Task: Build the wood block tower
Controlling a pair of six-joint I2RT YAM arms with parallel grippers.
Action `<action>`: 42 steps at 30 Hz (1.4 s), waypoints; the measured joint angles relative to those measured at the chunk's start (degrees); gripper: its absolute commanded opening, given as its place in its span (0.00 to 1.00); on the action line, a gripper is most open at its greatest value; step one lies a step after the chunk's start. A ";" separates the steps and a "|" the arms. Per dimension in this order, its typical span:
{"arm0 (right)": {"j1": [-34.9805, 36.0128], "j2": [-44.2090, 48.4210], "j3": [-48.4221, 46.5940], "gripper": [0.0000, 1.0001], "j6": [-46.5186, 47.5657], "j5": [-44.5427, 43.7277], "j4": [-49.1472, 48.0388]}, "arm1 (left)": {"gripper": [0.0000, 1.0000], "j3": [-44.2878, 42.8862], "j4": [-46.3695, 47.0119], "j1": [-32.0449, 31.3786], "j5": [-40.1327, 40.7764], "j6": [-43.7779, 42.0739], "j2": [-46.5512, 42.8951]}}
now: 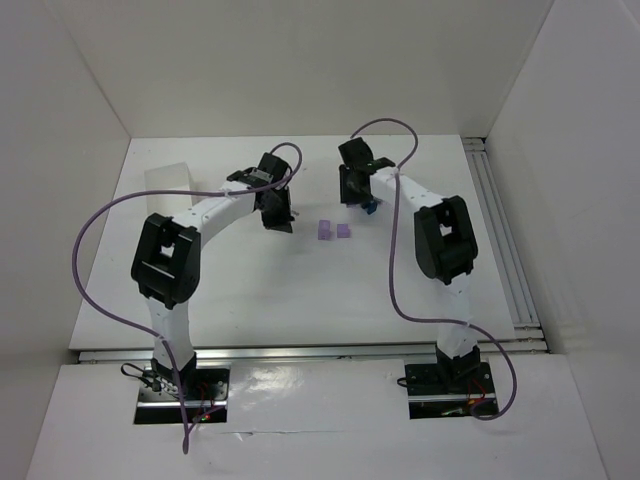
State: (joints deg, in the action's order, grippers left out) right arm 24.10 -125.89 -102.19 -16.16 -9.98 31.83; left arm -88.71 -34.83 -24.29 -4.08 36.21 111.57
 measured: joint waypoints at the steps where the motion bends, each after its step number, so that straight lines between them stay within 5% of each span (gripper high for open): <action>1: 0.00 2.03 1.46 0.29 -0.50 -0.13 -0.22 | 0.03 0.66 0.04 0.00 0.22 0.00 -0.28; 10: 1.44 16.94 15.47 0.30 -5.46 -0.31 -2.97 | 0.03 1.86 -0.20 0.00 2.36 -0.04 -3.56; 34: 5.38 12.02 18.21 0.33 -8.26 0.17 -3.34 | 0.03 3.76 -0.07 0.00 2.80 -0.04 -4.09; 42: 5.66 12.02 18.21 0.42 -8.26 0.22 -3.50 | 0.03 3.76 -0.07 0.00 2.80 -0.04 -4.09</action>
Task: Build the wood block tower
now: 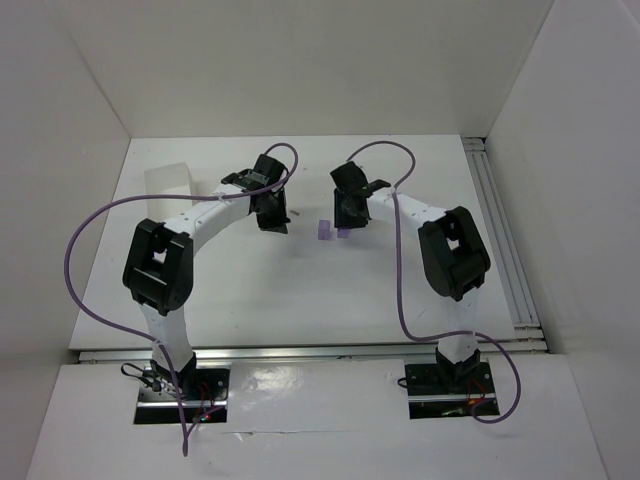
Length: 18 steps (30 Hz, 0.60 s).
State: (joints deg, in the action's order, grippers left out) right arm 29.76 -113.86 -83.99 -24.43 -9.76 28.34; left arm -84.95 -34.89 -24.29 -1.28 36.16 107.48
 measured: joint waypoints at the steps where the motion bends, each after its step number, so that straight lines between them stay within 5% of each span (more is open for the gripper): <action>1: 0.09 0.00 0.00 0.44 0.00 0.02 0.00 | 0.03 0.00 -0.02 0.00 0.00 0.00 0.00; 9: 0.68 -0.02 0.00 0.57 -0.17 0.13 0.02 | 0.03 0.00 0.13 0.00 -0.02 0.00 0.00; 18: 0.70 -0.04 -1.05 0.58 -0.17 -0.70 0.50 | 0.03 0.00 0.17 0.00 -0.04 0.00 0.00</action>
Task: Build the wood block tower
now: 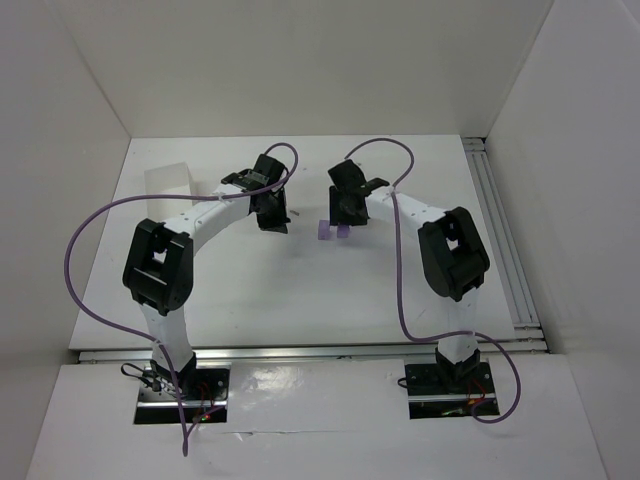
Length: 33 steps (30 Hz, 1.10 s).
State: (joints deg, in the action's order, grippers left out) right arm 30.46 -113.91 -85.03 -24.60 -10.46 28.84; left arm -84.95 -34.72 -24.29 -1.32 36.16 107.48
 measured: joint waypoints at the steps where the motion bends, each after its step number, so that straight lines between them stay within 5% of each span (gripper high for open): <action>1: 0.00 0.00 -0.33 0.59 0.00 -0.37 0.02 | 0.03 0.00 0.00 0.00 -0.02 0.00 0.00; 20: -10.60 -8.00 -17.86 0.68 -1.14 -8.66 2.03 | 0.03 -0.02 0.17 0.00 -1.09 -0.17 0.02; 33: -14.88 -15.78 -20.06 0.65 -6.51 -7.50 3.82 | 0.02 -0.02 0.55 0.00 -2.47 -0.28 0.46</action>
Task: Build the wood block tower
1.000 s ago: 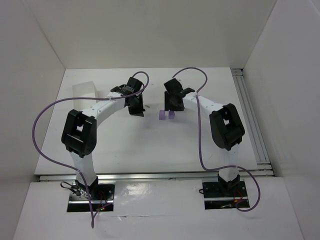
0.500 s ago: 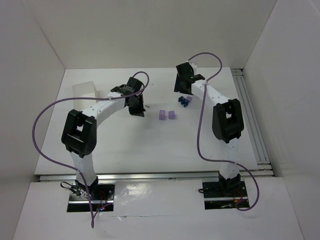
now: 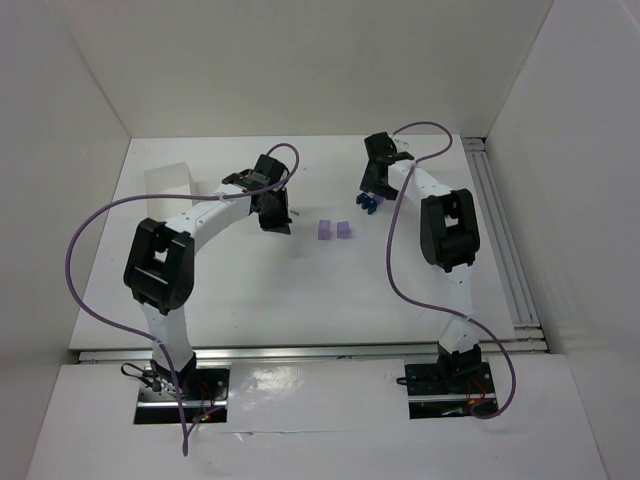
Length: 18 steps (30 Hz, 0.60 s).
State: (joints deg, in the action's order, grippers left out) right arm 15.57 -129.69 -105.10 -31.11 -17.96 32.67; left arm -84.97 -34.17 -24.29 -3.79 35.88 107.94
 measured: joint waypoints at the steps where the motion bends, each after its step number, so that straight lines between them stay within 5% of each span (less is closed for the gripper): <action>1: -0.02 -0.26 -0.37 0.63 -0.13 0.13 0.04 | 0.02 0.00 0.00 0.00 0.00 -0.02 0.00; 10: -0.42 -2.40 -1.49 0.54 -0.85 0.37 0.00 | 0.02 0.00 0.07 0.00 -0.15 -0.11 0.81; 15: -0.85 -2.62 -1.77 0.32 -0.74 0.44 0.07 | 0.02 0.00 0.11 0.00 -0.20 -0.11 0.96; 18: -1.03 -2.89 -2.23 0.32 -0.50 0.57 0.02 | 0.02 0.00 0.28 0.00 -0.20 -0.11 0.96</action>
State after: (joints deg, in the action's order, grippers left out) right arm 14.55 -132.57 -107.33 -31.62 -17.39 32.69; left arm -84.97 -33.89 -24.29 -3.99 35.77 108.90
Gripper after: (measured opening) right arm 0.414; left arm 0.064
